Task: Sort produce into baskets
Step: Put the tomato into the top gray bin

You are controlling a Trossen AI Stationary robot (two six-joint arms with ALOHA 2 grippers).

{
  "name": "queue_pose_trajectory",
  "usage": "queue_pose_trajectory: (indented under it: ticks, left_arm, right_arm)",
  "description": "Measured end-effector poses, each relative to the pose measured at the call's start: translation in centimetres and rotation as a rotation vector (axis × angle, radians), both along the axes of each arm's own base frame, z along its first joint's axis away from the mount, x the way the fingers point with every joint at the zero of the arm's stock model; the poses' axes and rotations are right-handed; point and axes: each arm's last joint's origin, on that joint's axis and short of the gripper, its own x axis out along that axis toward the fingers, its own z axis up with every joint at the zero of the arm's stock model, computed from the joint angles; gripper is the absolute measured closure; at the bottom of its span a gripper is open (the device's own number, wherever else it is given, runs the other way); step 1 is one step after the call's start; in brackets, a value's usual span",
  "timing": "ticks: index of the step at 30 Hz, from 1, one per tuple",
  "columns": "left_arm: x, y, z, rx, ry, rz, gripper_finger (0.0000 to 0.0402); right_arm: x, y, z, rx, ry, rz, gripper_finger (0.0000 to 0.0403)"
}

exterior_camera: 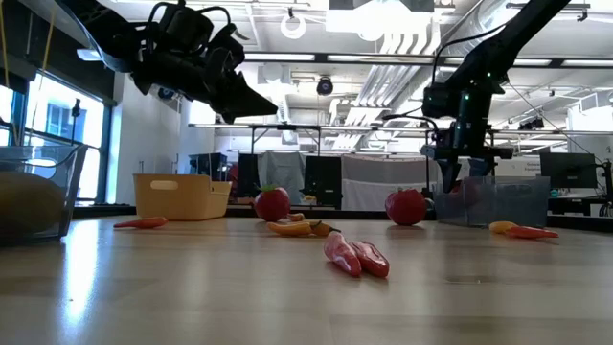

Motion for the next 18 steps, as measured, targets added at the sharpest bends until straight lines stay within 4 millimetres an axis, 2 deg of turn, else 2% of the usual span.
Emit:
queue_pose_trajectory:
  ticks: [9,18]
  left_arm:
    - [0.0,0.0,0.0,-0.009,0.001,0.002,0.0401]
    - [0.0,0.0,-0.1,-0.012,0.007,0.002,0.0402]
  right_arm:
    - [0.7,-0.9,-2.4,0.044,0.026,0.002,0.0171]
    - [1.9,-0.4,-2.0,0.034,0.081,0.044,0.0100]
